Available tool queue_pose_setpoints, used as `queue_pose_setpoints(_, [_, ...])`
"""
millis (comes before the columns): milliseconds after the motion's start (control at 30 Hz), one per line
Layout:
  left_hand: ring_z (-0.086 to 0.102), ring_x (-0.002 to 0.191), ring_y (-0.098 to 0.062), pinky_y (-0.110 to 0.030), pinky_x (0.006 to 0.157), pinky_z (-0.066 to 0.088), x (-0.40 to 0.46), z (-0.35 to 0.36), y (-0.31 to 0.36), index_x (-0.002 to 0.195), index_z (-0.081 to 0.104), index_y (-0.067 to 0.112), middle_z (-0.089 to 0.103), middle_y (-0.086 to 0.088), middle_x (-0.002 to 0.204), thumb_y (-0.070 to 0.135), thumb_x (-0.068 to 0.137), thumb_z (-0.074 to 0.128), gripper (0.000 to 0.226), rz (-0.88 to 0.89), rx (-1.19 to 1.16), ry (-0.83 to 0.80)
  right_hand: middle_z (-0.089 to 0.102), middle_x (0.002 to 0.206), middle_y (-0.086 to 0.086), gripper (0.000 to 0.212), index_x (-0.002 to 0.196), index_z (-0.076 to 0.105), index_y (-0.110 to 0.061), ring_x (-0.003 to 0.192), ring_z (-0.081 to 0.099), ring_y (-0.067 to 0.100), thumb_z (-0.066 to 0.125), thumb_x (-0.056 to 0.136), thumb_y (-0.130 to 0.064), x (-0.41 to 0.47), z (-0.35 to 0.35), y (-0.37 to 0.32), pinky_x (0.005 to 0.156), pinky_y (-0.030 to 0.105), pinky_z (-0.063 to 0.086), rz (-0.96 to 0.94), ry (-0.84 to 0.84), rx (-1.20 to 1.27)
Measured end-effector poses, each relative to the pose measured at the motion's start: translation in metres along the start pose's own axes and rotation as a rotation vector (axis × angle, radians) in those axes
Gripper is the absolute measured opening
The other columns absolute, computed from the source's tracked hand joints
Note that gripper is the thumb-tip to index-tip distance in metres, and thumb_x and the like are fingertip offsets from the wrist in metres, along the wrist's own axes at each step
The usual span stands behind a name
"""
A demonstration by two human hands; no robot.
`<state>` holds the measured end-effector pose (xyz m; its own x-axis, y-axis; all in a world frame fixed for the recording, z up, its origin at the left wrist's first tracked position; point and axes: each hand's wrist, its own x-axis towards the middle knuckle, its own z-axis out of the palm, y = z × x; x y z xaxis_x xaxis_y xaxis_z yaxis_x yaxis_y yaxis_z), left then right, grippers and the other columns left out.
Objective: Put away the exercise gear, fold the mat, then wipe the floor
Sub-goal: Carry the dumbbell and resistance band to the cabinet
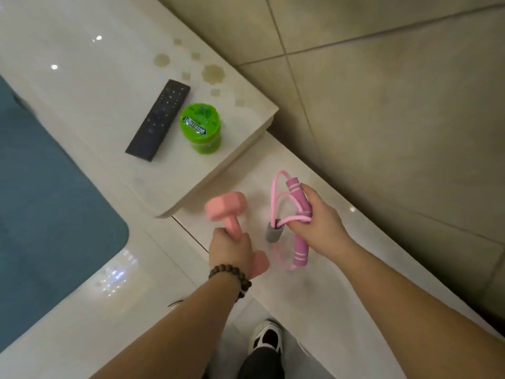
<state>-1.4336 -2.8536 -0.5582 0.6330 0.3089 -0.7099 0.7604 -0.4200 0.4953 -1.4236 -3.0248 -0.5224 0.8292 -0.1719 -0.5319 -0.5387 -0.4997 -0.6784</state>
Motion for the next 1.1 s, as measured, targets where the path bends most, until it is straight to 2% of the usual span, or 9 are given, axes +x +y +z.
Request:
queue_pose_setpoints(233, [0.056, 0.081, -0.027, -0.031, 0.072, 0.043, 0.024, 0.008, 0.003, 0.096, 0.052, 0.007, 0.056, -0.003, 0.081, 0.018, 0.087, 0.055, 0.014, -0.082, -0.189, 0.162, 0.054, 0.102, -0.012, 0.07, 0.14, 0.038, -0.035, 0.091, 0.056, 0.008, 0.072, 0.082, -0.017, 0.072, 0.009, -0.014, 0.079, 0.027, 0.052, -0.044, -0.119, 0.071])
queue_pose_setpoints(367, [0.054, 0.077, -0.026, -0.031, 0.07, 0.041, 0.029, 0.01, 0.003, 0.098, 0.053, 0.004, 0.054, -0.003, 0.079, 0.016, 0.088, 0.054, 0.016, -0.108, -0.239, 0.173, 0.045, 0.132, 0.004, 0.083, 0.145, 0.031, -0.032, 0.11, 0.054, 0.02, 0.078, 0.076, -0.031, 0.09, 0.019, -0.001, 0.087, 0.03, 0.048, -0.026, -0.113, -0.064])
queue_pose_setpoints(500, [0.059, 0.085, -0.028, -0.029, 0.07, 0.04, 0.021, 0.009, 0.005, 0.105, 0.05, 0.004, 0.055, -0.001, 0.081, 0.018, 0.087, 0.058, 0.023, -0.039, -0.219, 0.143, 0.022, 0.15, -0.002, 0.101, 0.15, 0.015, -0.032, 0.127, 0.041, 0.023, 0.08, 0.073, -0.034, 0.079, 0.015, 0.01, 0.097, 0.039, 0.047, -0.042, -0.051, -0.126])
queue_pose_setpoints(633, [0.062, 0.101, -0.018, -0.031, 0.079, 0.053, -0.006, 0.006, -0.008, 0.138, 0.031, 0.018, 0.056, 0.001, 0.12, 0.04, 0.079, 0.073, 0.075, 0.214, -0.25, -0.012, 0.006, 0.158, -0.003, 0.118, 0.15, 0.005, -0.038, 0.134, 0.036, 0.026, 0.084, 0.063, -0.041, 0.056, 0.012, 0.027, 0.099, 0.047, 0.048, -0.065, -0.063, -0.164])
queue_pose_setpoints(767, [0.051, 0.121, -0.023, -0.041, 0.098, 0.049, -0.014, 0.006, -0.031, 0.143, -0.012, 0.055, 0.026, -0.003, 0.151, 0.049, 0.072, 0.076, 0.114, 0.478, 0.225, -0.102, -0.008, 0.16, -0.004, 0.124, 0.148, -0.004, -0.041, 0.143, 0.021, 0.029, 0.084, 0.062, -0.044, 0.039, 0.015, 0.039, 0.108, 0.048, 0.038, -0.067, -0.032, -0.299])
queue_pose_setpoints(833, [0.05, 0.121, -0.025, -0.043, 0.098, 0.048, -0.011, 0.007, -0.035, 0.14, -0.009, 0.06, 0.028, -0.006, 0.149, 0.046, 0.075, 0.074, 0.106, 0.551, 0.373, -0.12, 0.008, 0.158, 0.0, 0.118, 0.15, 0.0, -0.038, 0.135, 0.036, 0.027, 0.084, 0.067, -0.033, 0.037, 0.02, 0.042, 0.101, 0.043, 0.046, -0.069, 0.028, -0.259])
queue_pose_setpoints(900, [0.053, 0.114, -0.024, -0.039, 0.091, 0.05, -0.005, 0.009, -0.037, 0.145, 0.014, 0.049, 0.04, -0.003, 0.138, 0.041, 0.08, 0.07, 0.086, 0.562, 0.397, -0.096, 0.032, 0.145, 0.004, 0.108, 0.151, 0.005, -0.035, 0.107, 0.057, 0.014, 0.08, 0.075, -0.021, 0.041, 0.024, 0.043, 0.079, 0.025, 0.056, -0.043, 0.096, -0.144])
queue_pose_setpoints(967, [0.056, 0.105, -0.024, -0.037, 0.081, 0.051, -0.001, 0.009, -0.035, 0.141, 0.035, 0.037, 0.052, -0.002, 0.12, 0.035, 0.084, 0.066, 0.065, 0.547, 0.393, -0.059, 0.043, 0.131, 0.004, 0.096, 0.152, 0.007, -0.033, 0.087, 0.057, 0.006, 0.072, 0.083, -0.018, 0.049, 0.027, 0.041, 0.063, 0.009, 0.048, -0.003, 0.138, -0.105])
queue_pose_setpoints(1100, [0.055, 0.095, -0.024, -0.035, 0.075, 0.05, 0.001, 0.008, -0.033, 0.134, 0.043, 0.034, 0.056, 0.0, 0.103, 0.034, 0.085, 0.064, 0.054, 0.559, 0.408, -0.049, 0.045, 0.116, 0.001, 0.082, 0.151, 0.012, -0.031, 0.084, 0.059, 0.014, 0.064, 0.089, -0.03, 0.065, 0.028, 0.029, 0.064, 0.02, 0.049, 0.018, 0.194, -0.152])
